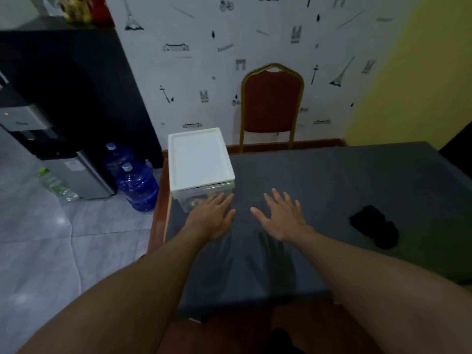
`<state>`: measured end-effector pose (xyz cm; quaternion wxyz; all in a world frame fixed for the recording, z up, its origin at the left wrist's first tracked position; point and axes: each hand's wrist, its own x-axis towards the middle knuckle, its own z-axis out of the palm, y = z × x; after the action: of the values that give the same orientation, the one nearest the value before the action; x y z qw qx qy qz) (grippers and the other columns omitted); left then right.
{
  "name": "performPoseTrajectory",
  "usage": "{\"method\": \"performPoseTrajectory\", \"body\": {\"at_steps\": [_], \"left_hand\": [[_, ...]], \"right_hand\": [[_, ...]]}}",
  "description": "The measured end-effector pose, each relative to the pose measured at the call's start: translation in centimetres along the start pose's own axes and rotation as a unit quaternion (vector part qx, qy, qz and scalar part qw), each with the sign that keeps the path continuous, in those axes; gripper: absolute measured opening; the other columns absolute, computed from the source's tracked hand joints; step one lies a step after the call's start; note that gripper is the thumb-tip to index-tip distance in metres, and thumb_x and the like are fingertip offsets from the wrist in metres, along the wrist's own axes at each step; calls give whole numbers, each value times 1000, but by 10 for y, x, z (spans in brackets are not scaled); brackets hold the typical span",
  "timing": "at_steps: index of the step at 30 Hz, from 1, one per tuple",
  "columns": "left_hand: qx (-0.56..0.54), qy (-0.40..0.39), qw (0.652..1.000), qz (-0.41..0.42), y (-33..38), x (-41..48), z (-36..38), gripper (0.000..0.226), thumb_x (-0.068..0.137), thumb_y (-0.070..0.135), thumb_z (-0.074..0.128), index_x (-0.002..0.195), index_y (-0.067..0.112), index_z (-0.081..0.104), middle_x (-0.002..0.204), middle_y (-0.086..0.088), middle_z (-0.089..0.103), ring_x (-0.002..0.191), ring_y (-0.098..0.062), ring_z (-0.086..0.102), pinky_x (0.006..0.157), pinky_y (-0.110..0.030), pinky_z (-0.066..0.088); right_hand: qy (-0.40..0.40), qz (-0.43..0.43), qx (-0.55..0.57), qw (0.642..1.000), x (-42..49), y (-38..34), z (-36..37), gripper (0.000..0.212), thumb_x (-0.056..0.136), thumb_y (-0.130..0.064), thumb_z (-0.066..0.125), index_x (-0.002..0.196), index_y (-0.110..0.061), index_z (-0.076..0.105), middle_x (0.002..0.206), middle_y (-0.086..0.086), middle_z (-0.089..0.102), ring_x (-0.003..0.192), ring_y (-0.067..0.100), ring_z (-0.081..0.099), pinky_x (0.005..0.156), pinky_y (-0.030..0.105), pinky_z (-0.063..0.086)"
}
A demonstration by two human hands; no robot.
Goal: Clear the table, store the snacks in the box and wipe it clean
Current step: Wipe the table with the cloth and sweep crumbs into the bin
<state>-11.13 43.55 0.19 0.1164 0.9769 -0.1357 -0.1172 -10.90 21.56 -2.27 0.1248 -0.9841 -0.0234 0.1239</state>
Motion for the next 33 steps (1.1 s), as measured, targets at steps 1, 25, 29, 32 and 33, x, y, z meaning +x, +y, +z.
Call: {"method": "performPoseTrajectory", "body": {"at_steps": [1,25,29,32,33], "left_hand": [[2,-2,1000,3,12,9,1,60,102,52,23,156,28,14,164,-1,17,150,-23,16,119,-46,18],[14,-68,996,53,166,159,65,61,103,49,19,157,25,6,164,-4,13,150,-26,15,121,-43,18],[4,-86,995,50,167,166,84,61,103,49,18,157,24,6,164,-5,13,150,-28,14,121,-45,18],[-3,-98,995,34,161,165,101,60,103,48,20,157,24,7,164,-6,14,150,-29,15,120,-46,20],[-4,-101,995,25,158,163,107,60,103,48,20,157,24,7,164,-6,13,150,-30,15,120,-47,20]], "right_hand": [[-1,6,-1,1000,2,13,-5,95,84,-86,11,159,-27,17,168,-1,2,153,30,2,121,56,3],[-44,106,-1,993,35,223,-27,94,84,-85,10,160,-28,12,168,-5,-1,153,28,-2,121,57,1],[-45,161,4,986,31,247,-13,88,91,-78,22,159,-24,12,168,-1,0,153,31,-2,119,62,0],[-38,237,-14,971,21,265,2,90,92,-74,30,159,-20,2,168,5,-4,152,35,-3,115,67,-1],[-40,266,-12,963,17,271,8,92,92,-73,32,159,-19,-1,167,7,-5,152,35,-3,115,67,2]]}}
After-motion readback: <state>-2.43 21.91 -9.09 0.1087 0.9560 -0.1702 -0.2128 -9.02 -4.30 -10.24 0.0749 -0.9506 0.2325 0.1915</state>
